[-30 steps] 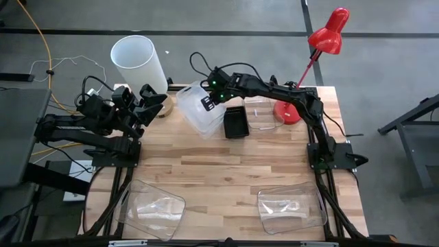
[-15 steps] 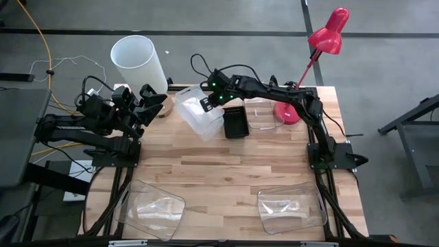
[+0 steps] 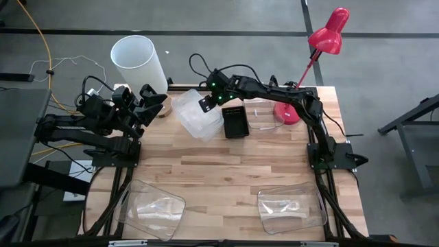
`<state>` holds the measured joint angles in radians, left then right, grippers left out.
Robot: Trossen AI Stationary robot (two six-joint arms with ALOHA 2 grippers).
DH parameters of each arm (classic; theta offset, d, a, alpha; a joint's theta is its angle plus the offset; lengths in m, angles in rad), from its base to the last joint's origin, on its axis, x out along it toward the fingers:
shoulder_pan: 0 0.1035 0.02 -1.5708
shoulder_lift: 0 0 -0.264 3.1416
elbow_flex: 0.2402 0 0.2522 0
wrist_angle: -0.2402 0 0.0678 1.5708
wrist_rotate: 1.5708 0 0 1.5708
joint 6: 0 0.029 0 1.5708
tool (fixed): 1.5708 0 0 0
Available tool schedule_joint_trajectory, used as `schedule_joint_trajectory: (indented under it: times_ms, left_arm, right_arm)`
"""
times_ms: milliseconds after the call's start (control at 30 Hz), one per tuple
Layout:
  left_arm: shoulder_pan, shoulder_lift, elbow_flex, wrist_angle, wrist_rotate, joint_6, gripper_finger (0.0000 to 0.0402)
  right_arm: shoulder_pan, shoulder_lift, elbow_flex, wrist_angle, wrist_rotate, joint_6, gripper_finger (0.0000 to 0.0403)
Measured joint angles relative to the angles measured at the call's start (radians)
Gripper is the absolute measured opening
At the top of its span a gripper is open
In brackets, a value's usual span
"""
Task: Stack baskets by color
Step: Stack the white bin on the white bin
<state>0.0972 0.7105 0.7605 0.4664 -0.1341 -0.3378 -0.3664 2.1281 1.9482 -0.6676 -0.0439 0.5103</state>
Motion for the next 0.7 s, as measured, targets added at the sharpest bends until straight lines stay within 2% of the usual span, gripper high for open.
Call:
schedule_joint_trajectory:
  times_ms: [167, 400, 500, 700]
  left_arm:
    - [0.000, 0.000, 0.000, 0.000, 0.000, 0.000, 0.0186]
    - [0.000, 0.000, 0.000, -0.006, 0.000, 0.000, 0.0186]
    - [0.000, 0.000, 0.000, -0.012, 0.000, 0.000, 0.0186]
    - [0.001, 0.000, 0.000, -0.029, -0.002, 0.008, 0.0186]
  right_arm:
    - [-0.010, -0.019, 0.001, -0.001, 0.009, -0.048, 0.0166]
    - [-0.028, -0.066, 0.003, -0.009, 0.008, -0.123, 0.0169]
    - [-0.022, -0.089, 0.003, -0.002, -0.053, -0.153, 0.0169]
    - [0.046, -0.097, 0.003, 0.039, -0.333, -0.252, 0.0169]
